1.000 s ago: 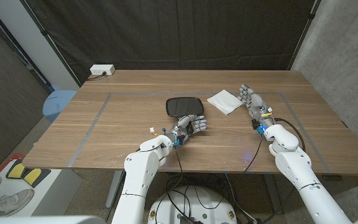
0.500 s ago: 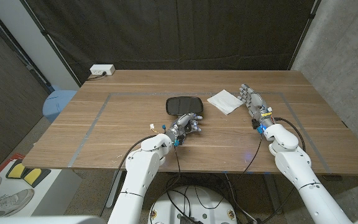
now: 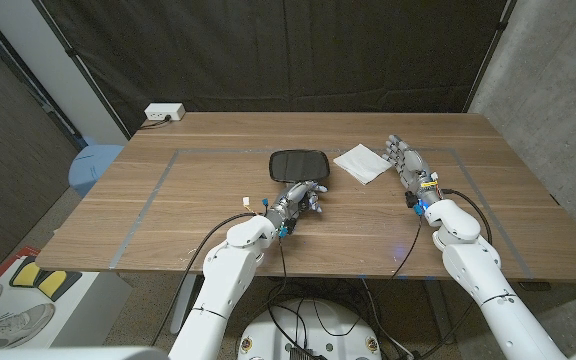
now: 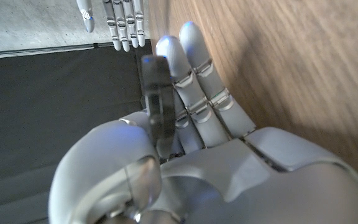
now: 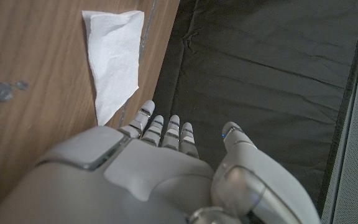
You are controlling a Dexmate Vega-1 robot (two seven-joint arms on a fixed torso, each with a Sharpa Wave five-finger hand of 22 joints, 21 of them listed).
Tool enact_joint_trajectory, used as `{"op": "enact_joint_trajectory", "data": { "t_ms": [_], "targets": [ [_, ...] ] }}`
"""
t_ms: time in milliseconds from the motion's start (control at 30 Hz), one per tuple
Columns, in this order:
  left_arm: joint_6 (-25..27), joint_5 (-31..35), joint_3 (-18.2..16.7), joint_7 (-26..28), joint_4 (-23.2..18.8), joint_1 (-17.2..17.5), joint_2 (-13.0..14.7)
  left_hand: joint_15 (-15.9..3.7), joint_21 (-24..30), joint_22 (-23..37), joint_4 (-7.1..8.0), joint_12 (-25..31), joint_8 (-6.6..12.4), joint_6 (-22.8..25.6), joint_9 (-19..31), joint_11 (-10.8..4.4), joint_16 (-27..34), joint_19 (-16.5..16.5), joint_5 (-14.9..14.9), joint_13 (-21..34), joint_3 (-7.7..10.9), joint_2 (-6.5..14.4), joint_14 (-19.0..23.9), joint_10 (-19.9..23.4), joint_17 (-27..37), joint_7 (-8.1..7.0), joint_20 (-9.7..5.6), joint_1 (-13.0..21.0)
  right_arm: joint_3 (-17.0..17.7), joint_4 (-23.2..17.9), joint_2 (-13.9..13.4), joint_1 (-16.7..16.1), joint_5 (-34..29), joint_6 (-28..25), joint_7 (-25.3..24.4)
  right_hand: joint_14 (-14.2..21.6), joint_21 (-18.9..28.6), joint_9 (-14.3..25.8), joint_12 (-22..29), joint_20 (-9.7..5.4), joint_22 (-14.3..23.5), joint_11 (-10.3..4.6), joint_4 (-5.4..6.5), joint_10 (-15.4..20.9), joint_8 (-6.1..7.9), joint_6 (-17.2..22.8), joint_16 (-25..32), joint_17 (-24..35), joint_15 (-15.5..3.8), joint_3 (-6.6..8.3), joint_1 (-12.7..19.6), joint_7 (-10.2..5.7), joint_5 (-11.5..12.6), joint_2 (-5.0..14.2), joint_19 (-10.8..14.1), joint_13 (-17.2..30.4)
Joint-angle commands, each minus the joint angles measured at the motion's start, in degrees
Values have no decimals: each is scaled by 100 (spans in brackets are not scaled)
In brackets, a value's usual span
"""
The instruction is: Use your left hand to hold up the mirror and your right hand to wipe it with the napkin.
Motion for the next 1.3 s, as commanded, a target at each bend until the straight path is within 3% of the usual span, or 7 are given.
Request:
{"op": "enact_joint_trajectory", "data": {
  "t_ms": [33, 167, 333, 633, 833, 1033, 1300],
  "targets": [
    [-530, -482, 0, -317, 307, -89, 109, 14, 129, -69, -118, 186, 125, 73, 10, -22, 148, 30, 663, 214, 700, -113, 19, -40, -93, -26, 26, 268, -16, 27, 11, 31, 17, 36, 11, 31, -22, 33, 27, -339, 30, -8, 14, 60, 33, 54, 33, 24, -119, -15, -36, -20, 34, 1, 25, 18],
    [-736, -402, 64, -226, 293, -86, 177, 31, 490, -211, -490, 832, 270, 713, -458, 10, 403, -99, 1546, 1395, 1937, -647, 20, -447, -157, 67, 30, 82, -15, -5, -3, 26, 14, 21, 7, 35, -26, 33, 28, -341, 30, -12, 25, 63, 34, 58, 35, 26, -115, -23, -51, -17, 35, 2, 27, 18],
    [-623, -113, 174, 82, -1, -52, 318, 39, 890, -221, -601, 1330, 518, 923, -335, 110, 942, 2, 1930, 1597, 2397, -731, 76, -436, 195, 192, 18, -137, -24, -72, -42, 15, -38, -4, -19, 32, -30, 33, 27, -343, 30, -11, 34, 62, 33, 56, 34, 26, -113, -30, -62, -20, 37, 5, 31, 18],
    [-638, 479, 293, 525, -424, 40, 554, 39, 1497, -172, -703, 2105, 679, 1029, -337, 213, 1853, 34, 2399, 1602, 2571, -656, 62, -308, 925, 262, -3, -423, -156, -352, -273, -6, -473, -250, -300, 26, -47, 32, 26, -383, 26, -34, -13, 63, 33, 55, 21, 10, -147, -6, -5, -46, 42, 1, 33, 18],
    [-1272, 588, 280, 742, -298, 118, 536, 48, 1778, -118, -757, 2403, 785, 1139, -351, 267, 2262, -4, 2602, 1597, 2612, -577, 45, -281, 1284, 293, 6, -540, -289, -503, -455, 42, -750, -468, -424, 44, -58, 33, 49, -427, 26, -50, -47, 130, 51, 107, 22, 4, -187, 28, 52, -78, 43, 33, 45, 18],
    [-1989, 698, 252, 1099, -103, 200, 471, 27, 1979, -181, -790, 2637, 860, 1115, -338, 257, 2568, -58, 2752, 1592, 2605, -514, 12, -329, 1602, 291, 2, -659, -619, -970, -962, 141, -1632, -1070, -733, 53, -65, 33, 64, -449, 26, -58, -75, 180, 67, 159, 20, 0, -211, 57, 102, -110, 39, 46, 58, 18],
    [-2235, 685, 191, 1347, -143, 294, 468, 40, 2139, -262, -810, 2825, 923, 1128, -364, 255, 2604, -127, 2864, 1588, 2604, -459, -26, -357, 1658, 280, 4, -761, -1187, -1452, -1468, 416, -2758, -1884, -1150, 431, -79, 41, 158, -414, 7, -92, -456, 556, 148, 524, 74, -21, -248, 29, 433, -168, -7, -243, 307, 22]
  ]
}}
